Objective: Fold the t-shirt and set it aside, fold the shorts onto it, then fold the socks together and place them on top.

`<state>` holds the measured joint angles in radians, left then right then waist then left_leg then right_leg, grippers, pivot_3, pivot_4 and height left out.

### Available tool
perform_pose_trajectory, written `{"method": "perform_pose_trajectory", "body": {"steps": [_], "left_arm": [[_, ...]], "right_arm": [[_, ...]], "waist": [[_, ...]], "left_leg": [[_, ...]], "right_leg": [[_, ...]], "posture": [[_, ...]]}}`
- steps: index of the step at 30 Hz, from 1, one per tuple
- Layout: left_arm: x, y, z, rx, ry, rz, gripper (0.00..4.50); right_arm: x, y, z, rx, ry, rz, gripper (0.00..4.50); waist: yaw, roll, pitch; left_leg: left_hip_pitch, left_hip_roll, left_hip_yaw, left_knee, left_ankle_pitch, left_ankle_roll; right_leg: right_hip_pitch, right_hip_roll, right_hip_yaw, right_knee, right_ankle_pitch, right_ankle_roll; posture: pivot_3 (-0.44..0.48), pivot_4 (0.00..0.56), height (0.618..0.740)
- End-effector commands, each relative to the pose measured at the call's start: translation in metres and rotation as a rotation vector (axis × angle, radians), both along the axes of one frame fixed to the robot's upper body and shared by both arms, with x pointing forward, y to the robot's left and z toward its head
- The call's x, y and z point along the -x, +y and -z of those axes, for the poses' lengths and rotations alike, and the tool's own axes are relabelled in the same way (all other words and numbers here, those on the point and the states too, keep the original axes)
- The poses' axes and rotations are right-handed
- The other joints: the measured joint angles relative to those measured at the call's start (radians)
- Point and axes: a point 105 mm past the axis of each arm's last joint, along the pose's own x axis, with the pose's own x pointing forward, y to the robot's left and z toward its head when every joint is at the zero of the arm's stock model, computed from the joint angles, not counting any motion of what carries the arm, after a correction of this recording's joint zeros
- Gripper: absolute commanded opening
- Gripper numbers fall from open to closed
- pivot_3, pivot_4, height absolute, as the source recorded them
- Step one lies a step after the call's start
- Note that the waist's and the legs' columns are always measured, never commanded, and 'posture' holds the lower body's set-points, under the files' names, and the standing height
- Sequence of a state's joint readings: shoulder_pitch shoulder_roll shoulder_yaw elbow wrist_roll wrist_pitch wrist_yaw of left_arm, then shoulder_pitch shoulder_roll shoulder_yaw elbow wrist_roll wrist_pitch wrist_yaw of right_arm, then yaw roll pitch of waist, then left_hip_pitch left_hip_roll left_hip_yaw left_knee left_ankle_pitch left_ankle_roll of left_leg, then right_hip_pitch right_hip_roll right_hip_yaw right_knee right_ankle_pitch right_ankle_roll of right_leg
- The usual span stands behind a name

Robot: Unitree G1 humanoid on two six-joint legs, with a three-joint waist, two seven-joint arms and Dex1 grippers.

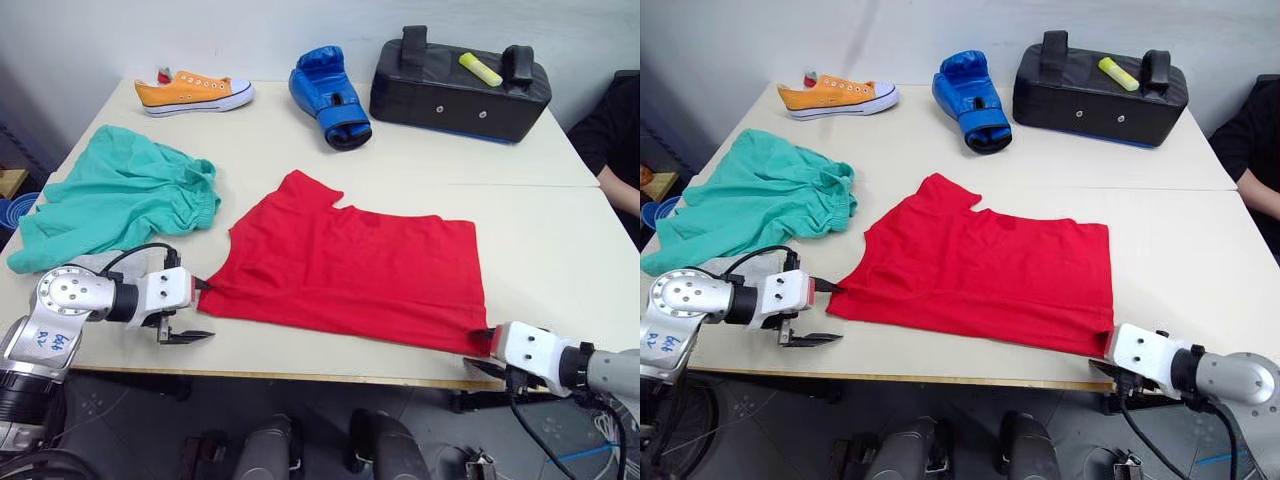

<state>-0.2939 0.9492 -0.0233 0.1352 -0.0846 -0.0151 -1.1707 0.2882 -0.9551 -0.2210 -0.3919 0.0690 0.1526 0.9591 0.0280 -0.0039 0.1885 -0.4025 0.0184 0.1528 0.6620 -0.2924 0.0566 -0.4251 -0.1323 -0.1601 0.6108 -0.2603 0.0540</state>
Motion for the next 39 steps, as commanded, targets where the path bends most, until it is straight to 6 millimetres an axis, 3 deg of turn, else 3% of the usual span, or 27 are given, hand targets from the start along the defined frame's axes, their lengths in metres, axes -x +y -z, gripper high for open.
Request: {"method": "perform_pose_trajectory", "body": {"steps": [1, 4, 9, 13, 17, 20, 25, 32, 34, 37, 39], "left_arm": [[-0.007, 0.006, 0.017, -0.036, 0.013, -0.046, 3.61], [-0.007, 0.005, 0.02, -0.039, 0.016, -0.037, 2.7], [-0.01, 0.001, 0.019, -0.031, 0.017, -0.023, 1.18], [0.003, 0.001, 0.014, -0.025, 0.074, 0.01, 0.03], [0.044, 0.003, 0.015, 0.032, 0.263, 0.042, 0.03], [0.058, 0.004, 0.017, 0.016, 0.302, 0.05, 0.03], [0.065, -0.003, 0.02, 0.029, 0.29, 0.022, 0.03], [0.058, -0.004, 0.016, 0.069, 0.3, -0.054, 0.03], [0.064, -0.004, 0.009, 0.11, 0.352, -0.046, 0.47], [0.072, -0.003, -0.01, 0.197, 0.472, -0.047, 1.23], [0.064, -0.001, -0.029, 0.295, 0.513, -0.079, 1.84]], "right_arm": [[-0.002, -0.002, 0.003, 0.02, -0.002, 0.006, 0.97], [-0.003, -0.002, 0.003, 0.023, -0.001, 0.004, 0.0], [-0.002, -0.004, 0.002, 0.036, -0.009, -0.006, 0.0], [0.011, 0.002, -0.003, 0.023, 0.03, -0.102, 0.0], [0.031, -0.003, -0.007, 0.038, 0.102, -0.165, 0.0], [0.034, -0.01, -0.008, 0.054, 0.106, -0.151, 0.0], [0.036, -0.014, -0.003, 0.056, 0.093, -0.124, 0.0], [0.038, -0.011, -0.003, 0.043, 0.097, -0.116, 0.0], [0.042, -0.008, -0.007, 0.019, 0.112, -0.133, 0.39], [0.043, 0.004, -0.027, -0.153, 0.148, -0.113, 1.2], [0.039, 0.01, -0.042, -0.266, 0.168, -0.093, 1.84]], "waist": [[0.0, 0.001, -0.001], [0.0, 0.005, -0.003], [0.0, 0.007, -0.004], [-0.001, 0.006, -0.004], [-0.011, 0.006, -0.004], [-0.019, 0.006, -0.004], [-0.015, 0.005, -0.003], [-0.005, 0.005, -0.003], [-0.005, 0.005, -0.003], [-0.006, 0.003, -0.002], [-0.007, 0.003, -0.001]], "left_leg": [[0.0, 0.0, 0.0, 0.0, 0.001, 0.0], [0.002, 0.0, 0.0, 0.0, 0.001, 0.001], [0.003, 0.0, -0.001, 0.0, 0.001, 0.001], [0.003, 0.0, -0.001, 0.0, 0.001, 0.001], [0.001, 0.0, 0.0, 0.0, 0.0, -0.002], [0.002, 0.001, 0.001, 0.0, 0.0, -0.001], [0.001, 0.001, 0.002, 0.0, -0.004, -0.005], [0.001, 0.001, 0.002, 0.0, -0.006, 0.0], [0.001, 0.001, 0.001, 0.0, -0.006, -0.001], [0.001, 0.001, 0.001, 0.0, -0.005, -0.001], [0.0, 0.001, 0.001, 0.0, -0.005, -0.001]], "right_leg": [[0.0, 0.0, 0.0, 0.0, 0.0, 0.0], [0.002, 0.0, 0.0, 0.0, 0.001, -0.001], [0.003, 0.0, 0.0, 0.0, 0.001, -0.001], [0.003, 0.0, 0.0, 0.0, 0.001, -0.001], [0.0, 0.0, 0.0, 0.002, 0.0, 0.0], [0.0, 0.001, 0.0, 0.003, -0.004, 0.002], [0.0, 0.001, 0.0, 0.002, -0.004, 0.003], [0.0, 0.001, 0.001, 0.001, -0.004, 0.002], [-0.001, 0.001, 0.001, 0.001, -0.004, 0.001], [-0.001, 0.001, 0.001, 0.002, -0.004, 0.001], [-0.001, 0.001, 0.0, 0.002, -0.004, 0.001]], "posture": [[0.0, 0.15, 0.74], [0.0, 0.15, 0.74], [0.0, 0.15, 0.74], [0.0, 0.15, 0.74], [0.0, 0.15, 0.74], [0.0, 0.15, 0.74], [0.0, 0.15, 0.74], [0.0, 0.15, 0.74], [0.0, 0.15, 0.74], [0.0, 0.15, 0.74], [0.0, 0.15, 0.74]]}}
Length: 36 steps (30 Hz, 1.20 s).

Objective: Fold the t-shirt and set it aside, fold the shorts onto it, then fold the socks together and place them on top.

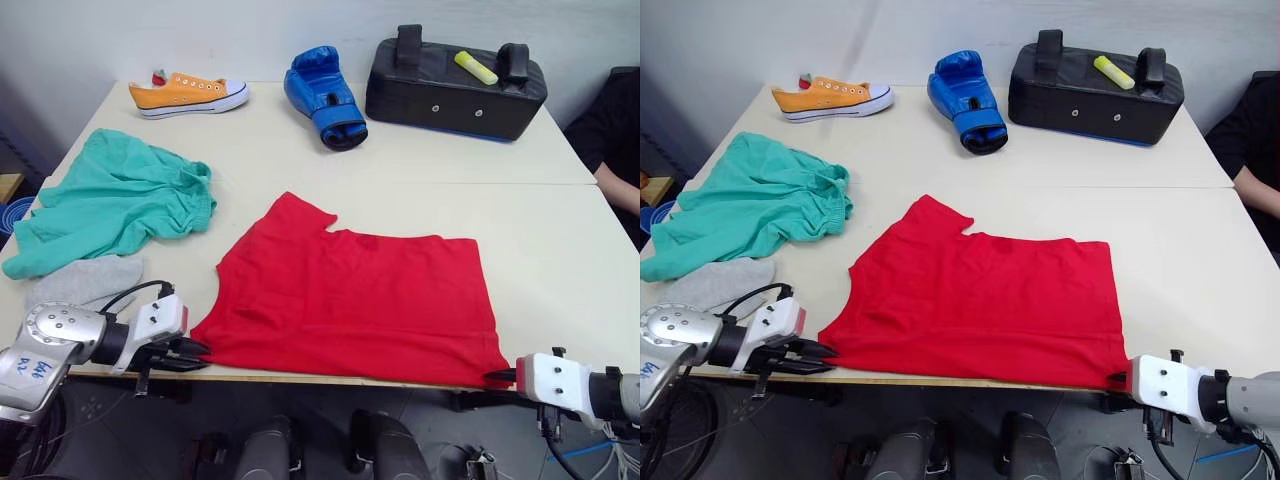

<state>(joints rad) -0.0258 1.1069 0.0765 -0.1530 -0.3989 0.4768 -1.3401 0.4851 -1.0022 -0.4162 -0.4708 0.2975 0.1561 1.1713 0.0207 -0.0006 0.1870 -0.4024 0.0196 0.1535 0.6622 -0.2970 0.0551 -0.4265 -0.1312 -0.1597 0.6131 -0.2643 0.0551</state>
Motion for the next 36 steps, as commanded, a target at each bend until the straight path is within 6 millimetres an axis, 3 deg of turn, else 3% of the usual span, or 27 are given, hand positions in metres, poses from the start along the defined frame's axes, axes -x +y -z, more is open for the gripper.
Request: {"method": "perform_pose_trajectory", "body": {"steps": [1, 5, 8, 11, 15, 21, 27, 28, 31, 36], "left_arm": [[-0.018, 0.001, -0.045, 0.16, 0.009, -0.066, 2.18], [-0.081, 0.0, -0.081, 0.322, -0.105, -0.218, 3.47], [-0.13, -0.008, -0.094, 0.379, -0.17, -0.348, 4.4], [-0.17, -0.018, -0.093, 0.383, -0.2, -0.475, 4.46], [-0.197, -0.033, -0.078, 0.32, -0.229, -0.523, 4.46], [-0.221, -0.048, -0.067, 0.265, -0.276, -0.628, 4.46], [-0.225, -0.049, -0.052, 0.192, -0.279, -0.663, 4.46], [-0.225, -0.048, -0.049, 0.179, -0.278, -0.666, 4.49], [-0.224, -0.046, -0.045, 0.172, -0.269, -0.683, 3.85], [-0.224, -0.043, -0.039, 0.155, -0.257, -0.703, 2.18]], "right_arm": [[-0.009, 0.013, -0.036, -0.195, 0.0, 0.03, 2.18], [-0.05, 0.018, -0.073, -0.398, -0.023, 0.137, 3.6], [-0.091, 0.015, -0.079, -0.449, -0.037, 0.288, 4.5], [-0.139, 0.005, -0.077, -0.465, -0.074, 0.502, 4.5], [-0.181, -0.017, -0.066, -0.447, -0.085, 0.739, 4.5], [-0.208, -0.019, -0.05, -0.409, -0.031, 0.857, 4.5], [-0.215, -0.009, -0.036, -0.377, 0.043, 0.888, 4.5], [-0.215, -0.009, -0.033, -0.366, 0.05, 0.897, 4.32], [-0.215, -0.008, -0.03, -0.36, 0.06, 0.901, 3.57], [-0.214, -0.006, -0.03, -0.355, 0.045, 0.882, 1.79]], "waist": [[0.001, -0.001, 0.0], [0.005, -0.001, 0.002], [0.006, -0.004, 0.002], [0.003, -0.008, 0.002], [-0.007, -0.009, 0.002], [-0.026, -0.011, 0.003], [-0.045, -0.012, 0.004], [-0.048, -0.012, 0.004], [-0.049, -0.012, 0.004], [-0.049, -0.012, 0.003]], "left_leg": [[0.0, 0.0, -0.001, 0.001, 0.0, 0.0], [0.0, -0.001, -0.002, 0.003, 0.004, 0.003], [-0.001, -0.002, -0.003, 0.003, 0.007, 0.004], [-0.003, -0.002, -0.002, 0.003, 0.011, -0.002], [-0.008, -0.003, 0.004, 0.002, 0.015, 0.004], [-0.02, -0.007, 0.009, 0.004, 0.015, 0.006], [-0.018, -0.007, 0.009, 0.007, 0.017, 0.008], [-0.018, -0.007, 0.009, 0.007, 0.017, 0.008], [-0.017, -0.006, 0.009, 0.008, 0.018, 0.007], [-0.017, -0.006, 0.009, 0.008, 0.018, 0.007]], "right_leg": [[0.0, 0.0, 0.0, 0.0, 0.0, 0.0], [0.002, 0.0, 0.0, -0.001, 0.003, -0.001], [0.002, -0.001, -0.001, -0.002, 0.007, -0.001], [0.0, -0.001, -0.001, 0.0, 0.01, -0.001], [-0.005, -0.001, -0.001, 0.005, 0.009, 0.0], [-0.019, 0.003, -0.001, 0.008, 0.007, 0.005], [-0.019, 0.0, 0.002, 0.013, 0.008, 0.006], [-0.018, -0.001, 0.002, 0.014, 0.008, 0.006], [-0.018, -0.002, 0.002, 0.015, 0.008, 0.005], [-0.018, -0.001, 0.002, 0.015, 0.008, 0.005]], "posture": [[0.0, 0.15, 0.74], [0.0, 0.15, 0.74], [0.0, 0.15, 0.74], [0.0, 0.15, 0.74], [0.0, 0.15, 0.74], [0.0, 0.15, 0.74], [0.0, 0.15, 0.74], [0.0, 0.15, 0.74], [0.0, 0.15, 0.74], [0.0, 0.15, 0.74]]}}
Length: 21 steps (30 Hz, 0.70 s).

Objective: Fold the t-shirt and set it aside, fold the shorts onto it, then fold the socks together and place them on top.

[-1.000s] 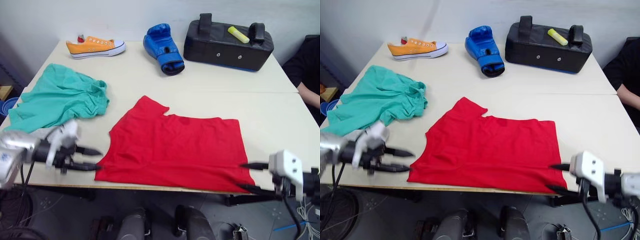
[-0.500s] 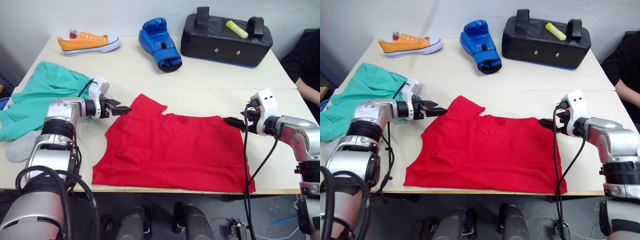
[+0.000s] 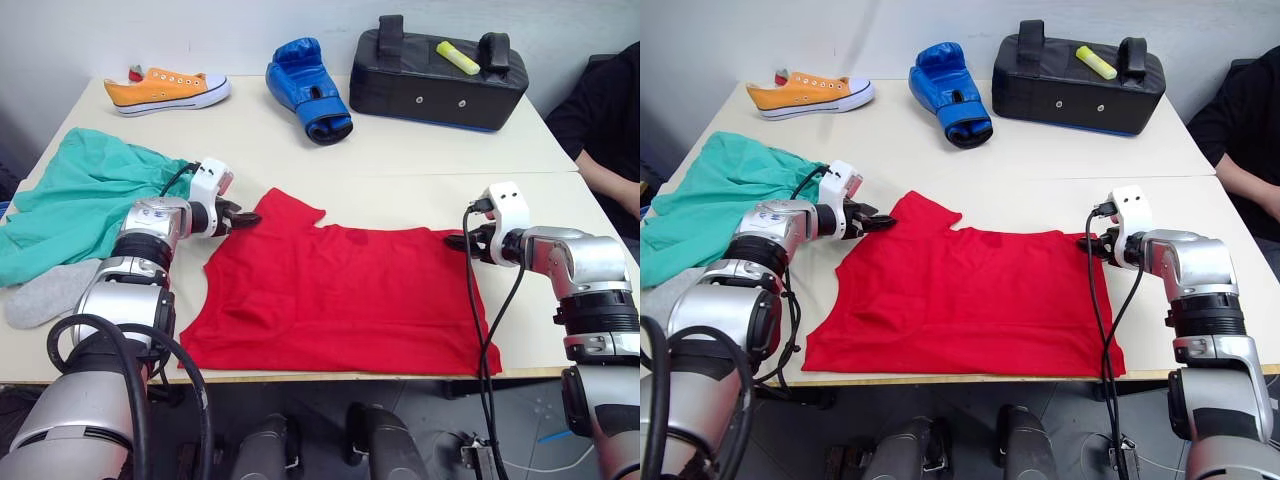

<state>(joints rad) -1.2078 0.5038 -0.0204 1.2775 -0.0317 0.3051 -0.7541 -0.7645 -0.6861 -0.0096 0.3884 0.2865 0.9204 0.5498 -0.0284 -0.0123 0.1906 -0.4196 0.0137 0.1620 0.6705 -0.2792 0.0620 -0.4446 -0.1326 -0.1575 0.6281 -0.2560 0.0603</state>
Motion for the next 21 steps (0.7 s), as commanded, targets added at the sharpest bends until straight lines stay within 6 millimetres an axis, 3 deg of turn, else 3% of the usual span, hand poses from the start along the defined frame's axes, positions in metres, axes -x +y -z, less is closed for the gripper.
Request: {"method": "perform_pose_trajectory", "body": {"steps": [1, 5, 7, 9, 11, 15, 19, 21], "left_arm": [[0.001, 0.001, 0.004, -0.002, 0.02, -0.008, 1.85], [0.003, -0.003, 0.005, 0.007, 0.028, 0.022, 0.51], [0.004, -0.007, 0.0, 0.028, 0.003, 0.074, 0.03], [0.008, -0.012, -0.011, -0.006, -0.09, 0.195, 0.03], [0.014, -0.009, -0.007, -0.156, -0.151, 0.308, 0.03], [0.031, 0.0, -0.001, -0.317, -0.249, 0.486, 0.03], [0.043, 0.005, -0.016, -0.433, -0.507, 0.581, 0.03], [0.052, 0.009, -0.018, -0.599, -0.667, 0.644, 0.03]], "right_arm": [[0.001, 0.004, 0.001, -0.007, -0.007, -0.019, 1.44], [0.002, 0.006, 0.0, 0.015, -0.033, -0.046, 0.01], [0.002, 0.008, -0.007, 0.032, -0.095, -0.066, 0.0], [0.004, 0.009, -0.021, 0.114, -0.207, -0.11, 0.0], [0.013, 0.013, -0.03, 0.276, -0.32, -0.217, 0.0], [0.041, 0.019, -0.019, 0.563, -0.441, -0.448, 0.0], [0.065, 0.016, -0.011, 0.857, -0.591, -0.662, 0.0], [0.076, 0.011, -0.006, 1.033, -0.664, -0.78, 0.0]], "waist": [[0.0, 0.0, 0.0], [0.0, 0.0, 0.0], [0.0, 0.0, 0.0], [0.001, 0.0, 0.0], [0.001, 0.0, 0.0], [0.001, 0.0, 0.0], [0.001, -0.001, 0.0], [0.0, -0.002, 0.0]], "left_leg": [[0.0, 0.0, 0.0, 0.0, 0.0, 0.0], [0.0, 0.0, 0.0, 0.001, 0.0, 0.0], [0.0, 0.0, 0.0, 0.002, 0.0, 0.0], [0.0, 0.0, 0.0, 0.002, 0.0, 0.0], [-0.001, 0.0, 0.0, 0.002, 0.0, 0.0], [0.0, -0.001, 0.002, -0.001, -0.001, -0.001], [0.002, 0.0, 0.004, -0.001, -0.001, -0.001], [0.006, 0.0, 0.006, -0.002, -0.001, -0.001]], "right_leg": [[0.0, 0.0, 0.0, 0.0, 0.0, 0.0], [0.0, 0.001, 0.0, 0.0, 0.0, 0.0], [0.0, 0.001, 0.0, 0.001, 0.0, 0.0], [0.0, 0.001, 0.0, 0.001, 0.0, 0.0], [0.0, 0.001, -0.001, 0.0, 0.0, 0.0], [0.0, 0.001, 0.0, -0.002, 0.0, 0.0], [0.0, 0.0, 0.0, -0.001, 0.0, 0.0], [0.0, -0.002, 0.002, -0.003, 0.0, 0.0]], "posture": [[0.0, 0.15, 0.74], [0.0, 0.15, 0.74], [0.0, 0.15, 0.74], [0.0, 0.15, 0.74], [0.0, 0.15, 0.74], [0.0, 0.15, 0.74], [0.0, 0.15, 0.74], [0.0, 0.15, 0.74]]}}
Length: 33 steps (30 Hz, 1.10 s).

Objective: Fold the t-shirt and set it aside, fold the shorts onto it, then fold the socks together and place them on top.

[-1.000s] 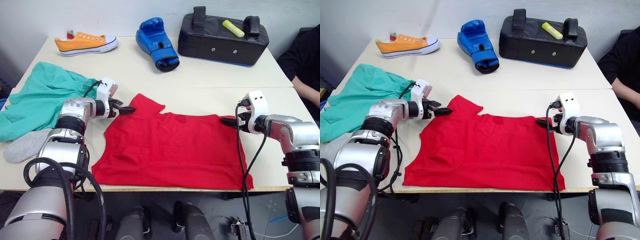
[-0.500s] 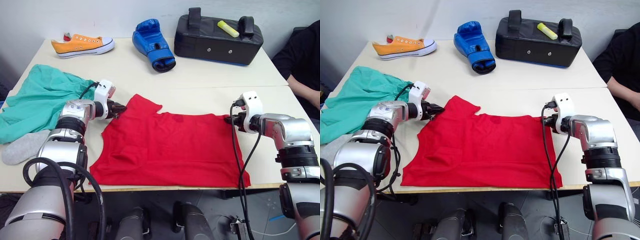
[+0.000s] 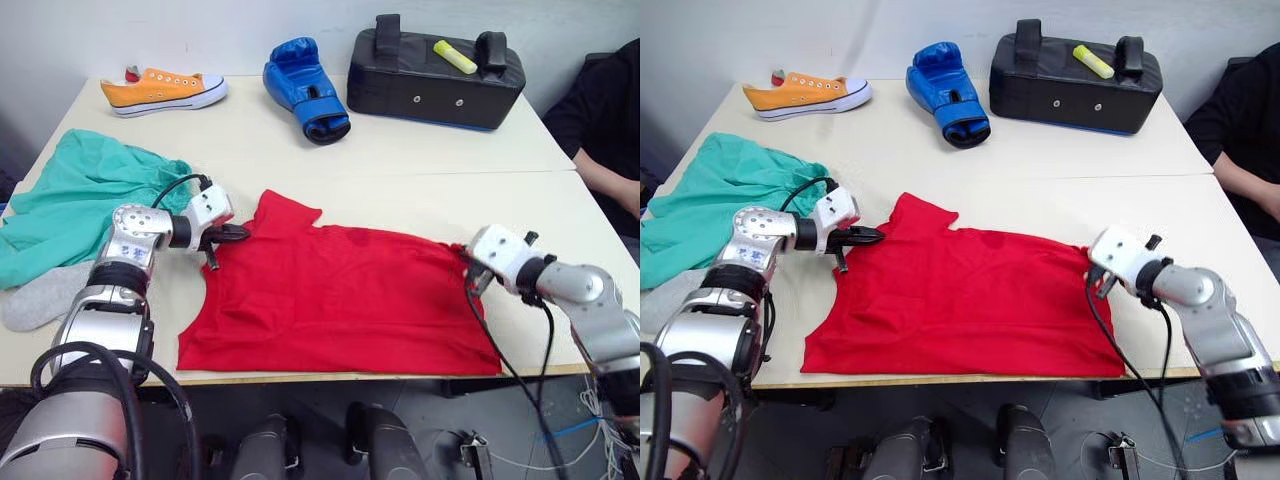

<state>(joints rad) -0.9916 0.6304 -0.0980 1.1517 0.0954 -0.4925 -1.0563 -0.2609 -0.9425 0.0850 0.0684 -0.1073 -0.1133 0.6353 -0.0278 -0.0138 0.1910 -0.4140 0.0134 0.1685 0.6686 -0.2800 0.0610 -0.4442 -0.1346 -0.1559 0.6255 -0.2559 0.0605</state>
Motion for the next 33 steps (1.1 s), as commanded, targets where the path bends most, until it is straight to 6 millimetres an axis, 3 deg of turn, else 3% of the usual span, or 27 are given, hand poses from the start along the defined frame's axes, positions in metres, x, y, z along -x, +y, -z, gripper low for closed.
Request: {"method": "perform_pose_trajectory", "body": {"steps": [1, 4, 10, 12, 17, 20, 22, 27, 30, 33], "left_arm": [[0.013, 0.003, -0.024, -0.193, -0.385, 0.14, 0.03], [0.028, 0.009, -0.024, -0.32, -0.583, 0.226, 0.03], [0.04, 0.022, 0.0, -0.469, -0.633, 0.289, 0.03], [0.035, 0.026, 0.001, -0.428, -0.608, 0.223, 0.03], [-0.003, 0.034, -0.021, -0.05, -0.37, -0.145, 0.03], [-0.017, 0.026, -0.022, 0.172, -0.099, -0.234, 0.62], [-0.024, 0.015, -0.021, 0.279, 0.089, -0.268, 1.27], [-0.033, -0.012, -0.02, 0.345, 0.309, -0.324, 2.85], [-0.036, -0.029, -0.011, 0.344, 0.41, -0.363, 2.85], [-0.04, -0.032, -0.004, 0.319, 0.425, -0.432, 2.85]], "right_arm": [[0.018, -0.001, -0.008, 0.316, -0.201, -0.231, 0.0], [0.029, -0.007, 0.0, 0.471, -0.27, -0.342, 0.0], [0.035, -0.006, 0.005, 0.58, -0.369, -0.455, 0.0], [0.033, -0.009, 0.006, 0.553, -0.369, -0.432, 0.0], [0.019, -0.01, -0.007, 0.352, -0.344, -0.291, 0.0], [0.012, -0.008, -0.011, 0.312, -0.337, -0.264, 0.0], [0.007, -0.006, -0.013, 0.286, -0.333, -0.248, 0.0], [-0.003, -0.002, -0.02, 0.247, -0.327, -0.217, 0.0], [-0.011, 0.0, -0.024, 0.226, -0.327, -0.194, 0.0], [-0.014, 0.002, -0.025, 0.215, -0.324, -0.189, 0.0]], "waist": [[0.0, 0.0, 0.0], [-0.002, 0.0, 0.0], [0.0, -0.001, 0.0], [0.001, -0.001, 0.0], [0.002, -0.002, 0.0], [-0.001, -0.003, 0.001], [-0.002, -0.004, 0.001], [-0.003, -0.004, 0.001], [-0.003, -0.004, 0.001], [-0.001, -0.005, 0.001]], "left_leg": [[0.002, 0.0, 0.002, -0.001, 0.0, 0.0], [0.009, 0.0, 0.005, -0.004, -0.001, -0.001], [0.01, 0.001, 0.007, -0.005, -0.005, -0.008], [0.01, 0.001, 0.007, -0.005, -0.005, -0.006], [0.009, 0.002, 0.007, -0.002, -0.002, 0.0], [0.009, 0.002, 0.007, -0.001, -0.001, 0.001], [0.009, 0.002, 0.007, -0.001, -0.001, 0.001], [0.01, 0.001, 0.007, -0.001, -0.001, 0.001], [0.01, 0.001, 0.006, -0.001, -0.001, 0.001], [0.01, 0.001, 0.006, -0.001, -0.001, 0.001]], "right_leg": [[0.0, -0.001, 0.001, 0.0, 0.0, 0.0], [0.003, -0.002, 0.009, 0.0, 0.0, 0.0], [0.003, -0.001, 0.013, 0.001, 0.0, -0.001], [0.003, -0.001, 0.014, 0.001, 0.0, -0.001], [0.004, 0.001, 0.012, 0.001, 0.0, -0.001], [0.004, 0.003, 0.012, 0.002, -0.001, 0.0], [0.005, 0.006, 0.011, 0.002, -0.001, 0.001], [0.005, 0.008, 0.011, 0.002, -0.002, 0.002], [0.005, 0.009, 0.012, 0.002, -0.002, 0.002], [0.005, 0.008, 0.013, 0.002, -0.002, 0.002]], "posture": [[0.0, 0.15, 0.74], [0.0, 0.15, 0.74], [0.0, 0.15, 0.74], [0.0, 0.15, 0.74], [0.0, 0.15, 0.74], [0.0, 0.15, 0.74], [0.0, 0.15, 0.74], [0.0, 0.15, 0.74], [0.0, 0.15, 0.74], [0.0, 0.15, 0.74]]}}
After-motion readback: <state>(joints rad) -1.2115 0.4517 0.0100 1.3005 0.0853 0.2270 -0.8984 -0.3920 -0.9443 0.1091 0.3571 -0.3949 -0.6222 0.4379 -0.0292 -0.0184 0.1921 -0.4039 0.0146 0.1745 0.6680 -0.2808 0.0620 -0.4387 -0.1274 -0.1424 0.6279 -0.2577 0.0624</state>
